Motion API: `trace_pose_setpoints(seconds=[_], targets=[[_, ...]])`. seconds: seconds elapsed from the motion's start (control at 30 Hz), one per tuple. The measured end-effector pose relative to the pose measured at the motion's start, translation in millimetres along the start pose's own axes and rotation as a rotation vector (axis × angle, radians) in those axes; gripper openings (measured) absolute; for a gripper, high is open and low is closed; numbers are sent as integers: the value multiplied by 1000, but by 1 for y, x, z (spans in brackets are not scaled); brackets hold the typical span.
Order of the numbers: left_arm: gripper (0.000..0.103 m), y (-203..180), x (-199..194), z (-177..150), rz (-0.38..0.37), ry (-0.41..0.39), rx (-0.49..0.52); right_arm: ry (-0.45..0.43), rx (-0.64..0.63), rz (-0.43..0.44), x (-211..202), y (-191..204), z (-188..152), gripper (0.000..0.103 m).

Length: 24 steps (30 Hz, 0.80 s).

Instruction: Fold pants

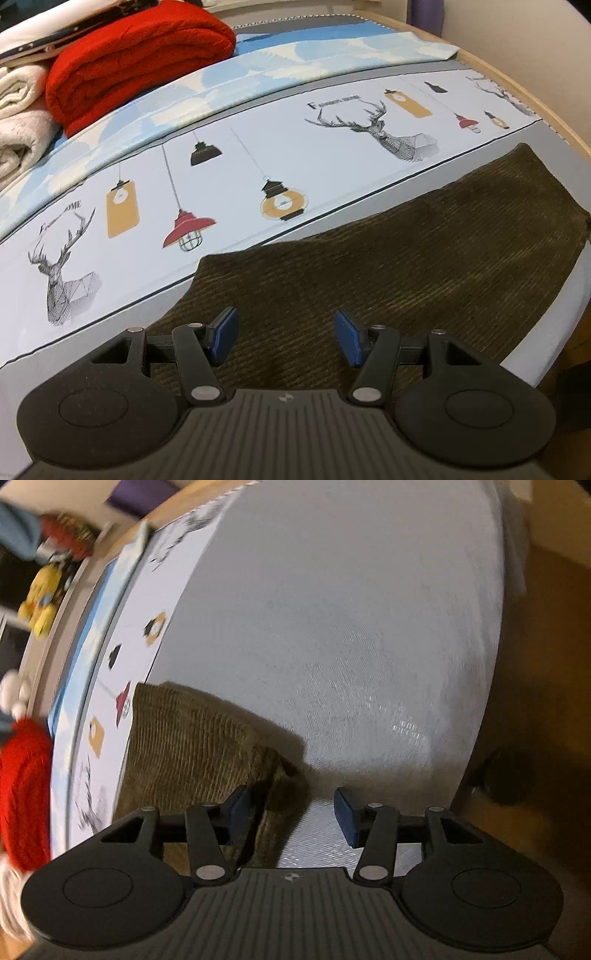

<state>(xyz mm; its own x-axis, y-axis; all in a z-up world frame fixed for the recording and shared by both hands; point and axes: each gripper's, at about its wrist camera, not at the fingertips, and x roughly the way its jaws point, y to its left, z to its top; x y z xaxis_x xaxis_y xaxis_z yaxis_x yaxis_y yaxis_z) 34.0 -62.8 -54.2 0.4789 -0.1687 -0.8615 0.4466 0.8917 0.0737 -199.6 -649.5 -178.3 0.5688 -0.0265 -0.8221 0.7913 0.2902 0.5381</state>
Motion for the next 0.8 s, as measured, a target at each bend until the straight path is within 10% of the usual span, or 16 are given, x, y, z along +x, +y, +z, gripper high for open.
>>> trace_pose_setpoints(seconds=[0.27,0.33,0.43,0.63,0.8], targets=[[63,3,-8,-13,7,-1,24,-25,42,-18,8,22,-8,51],[63,7,-11,-16,8,-5,19,-50,27,-55,13,29,-7,23],[63,19,-16,-17,20,-16,-17,-95,35,-77,4,36,-12,20],[63,60,-27,-22,69,-34,-154,-353,-387,-125,-38,135,-68,19],[63,96,-38,-31,117,-49,-242,-555,-878,-1,-74,243,-193,19]])
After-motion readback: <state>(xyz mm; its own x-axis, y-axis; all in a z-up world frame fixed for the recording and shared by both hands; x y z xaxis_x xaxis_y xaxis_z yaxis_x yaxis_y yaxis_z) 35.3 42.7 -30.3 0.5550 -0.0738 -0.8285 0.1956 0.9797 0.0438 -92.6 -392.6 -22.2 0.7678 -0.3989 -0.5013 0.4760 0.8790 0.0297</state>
